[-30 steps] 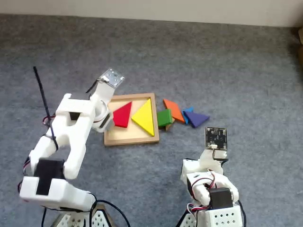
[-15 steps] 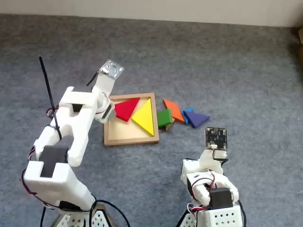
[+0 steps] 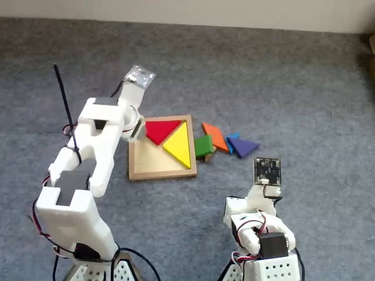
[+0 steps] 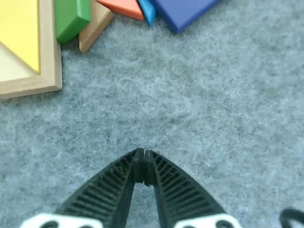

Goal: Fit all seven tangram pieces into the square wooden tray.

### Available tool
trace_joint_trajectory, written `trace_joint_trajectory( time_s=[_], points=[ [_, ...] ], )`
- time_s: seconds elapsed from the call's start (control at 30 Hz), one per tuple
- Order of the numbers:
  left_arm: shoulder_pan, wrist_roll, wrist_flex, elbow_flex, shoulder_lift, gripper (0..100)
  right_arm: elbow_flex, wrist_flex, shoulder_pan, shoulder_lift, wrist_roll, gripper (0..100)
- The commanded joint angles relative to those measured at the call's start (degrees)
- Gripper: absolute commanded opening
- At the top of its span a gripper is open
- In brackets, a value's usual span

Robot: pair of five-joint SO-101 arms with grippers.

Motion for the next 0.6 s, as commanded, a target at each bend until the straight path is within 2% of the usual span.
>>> trace_joint_trajectory(
  time_s=[0.0,0.37,0.57],
  points=[
    [2.8,0.8,3.8,-4.9,-0.2,21,5.8,0.3,0.7,-0.8,0.6,2.2],
    [2.9,0.9,11.8,-9.8,-0.4,21,5.8,0.3,0.7,-0.8,0.6,2.2],
    [2.9,1.7,17.3,-11.2,-9.1,21,5.8,0.3,0.7,-0.8,0.6,2.2]
  ],
)
